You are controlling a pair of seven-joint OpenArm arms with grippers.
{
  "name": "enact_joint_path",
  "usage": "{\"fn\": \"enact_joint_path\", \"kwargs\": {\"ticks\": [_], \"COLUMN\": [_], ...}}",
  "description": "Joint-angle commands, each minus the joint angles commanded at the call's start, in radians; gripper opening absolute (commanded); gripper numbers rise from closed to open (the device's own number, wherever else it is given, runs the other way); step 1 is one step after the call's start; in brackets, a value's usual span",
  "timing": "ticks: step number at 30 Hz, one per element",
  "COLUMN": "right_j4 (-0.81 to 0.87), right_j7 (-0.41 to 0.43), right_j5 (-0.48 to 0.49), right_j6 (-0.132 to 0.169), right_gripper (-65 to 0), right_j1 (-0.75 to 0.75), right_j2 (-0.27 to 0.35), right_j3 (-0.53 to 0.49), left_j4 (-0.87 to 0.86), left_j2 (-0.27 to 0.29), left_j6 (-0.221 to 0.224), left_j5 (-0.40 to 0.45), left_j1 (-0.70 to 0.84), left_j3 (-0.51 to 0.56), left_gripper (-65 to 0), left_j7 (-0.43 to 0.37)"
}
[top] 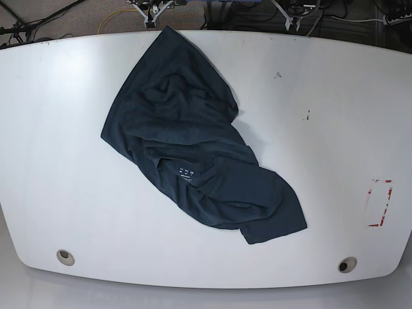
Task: Fold the T-shirt properly
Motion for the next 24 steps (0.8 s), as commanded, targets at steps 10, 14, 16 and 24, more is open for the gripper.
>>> {"fn": "enact_joint_path", "kwargs": {"ticks": [10,14,16,24], "right_j4": [0.002,0.004,-0.007,-0.004], "right_j7": [0.001,0.001,0.000,0.002], "right_j5": [0.002,0.000,0.001,0.001], "right_j6": [-0.001,0.000,0.002,0.002], "right_gripper": [-37.1,-37.1,-37.2,-37.3], "right_j1": [0.002,0.000,0.002,-0.001], "right_j2": [0.000,0.000,-0.001,-0.001], "right_j3": [0.002,0.000,-0.001,-0.001], "left_j4": [-0.009,-0.015,-0.008,-0.016], "left_j2": [0.001,0.002,0.000,-0.001], "left_j6": [0.001,0.002,0.001,0.001], "left_j5": [-0.001,-0.002,-0.001,-0.001], "left_j1": [-0.005,-0.007,-0.008,-0.009], "left_j3": [-0.001,0.000,0.001,0.001], "left_gripper": [-64.0,-64.0,-64.0,-63.8], "left_j7": [0.000,-0.001,-0.007,-0.014]}}
